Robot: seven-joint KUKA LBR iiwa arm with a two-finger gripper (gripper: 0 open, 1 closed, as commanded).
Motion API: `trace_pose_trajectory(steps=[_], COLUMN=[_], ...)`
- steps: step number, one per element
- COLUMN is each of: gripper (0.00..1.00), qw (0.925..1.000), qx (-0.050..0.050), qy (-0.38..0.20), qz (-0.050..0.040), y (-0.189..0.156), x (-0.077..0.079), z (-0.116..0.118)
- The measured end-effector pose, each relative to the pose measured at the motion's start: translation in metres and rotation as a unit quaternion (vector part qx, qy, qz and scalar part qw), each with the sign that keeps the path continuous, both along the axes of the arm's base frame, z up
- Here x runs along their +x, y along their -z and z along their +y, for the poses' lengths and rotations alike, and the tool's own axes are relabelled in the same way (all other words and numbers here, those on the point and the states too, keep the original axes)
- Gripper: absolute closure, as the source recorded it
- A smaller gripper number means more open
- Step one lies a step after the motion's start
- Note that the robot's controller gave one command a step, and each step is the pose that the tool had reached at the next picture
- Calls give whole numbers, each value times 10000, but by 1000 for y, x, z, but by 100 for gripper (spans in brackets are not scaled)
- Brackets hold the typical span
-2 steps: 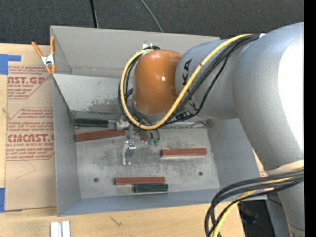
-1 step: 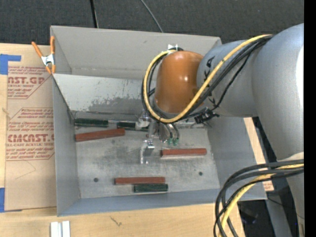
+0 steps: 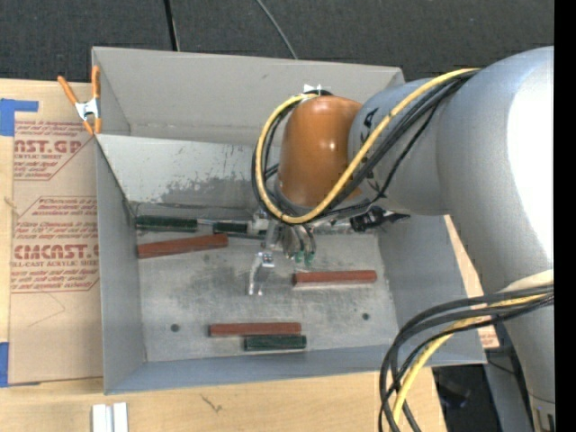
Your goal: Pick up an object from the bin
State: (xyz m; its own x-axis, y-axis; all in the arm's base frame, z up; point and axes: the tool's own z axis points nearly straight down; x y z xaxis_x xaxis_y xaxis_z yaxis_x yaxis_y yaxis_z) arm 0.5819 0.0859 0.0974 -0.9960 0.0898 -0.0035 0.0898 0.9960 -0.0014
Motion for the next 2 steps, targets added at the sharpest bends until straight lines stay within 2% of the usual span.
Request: trace_pose_trajectory(steps=[1,2], gripper=[0,100], qw=[9968,9997], qx=[25,30], qy=[793,218], qz=[12,-76], y=[14,19], x=[-7,0], z=[-25,-71])
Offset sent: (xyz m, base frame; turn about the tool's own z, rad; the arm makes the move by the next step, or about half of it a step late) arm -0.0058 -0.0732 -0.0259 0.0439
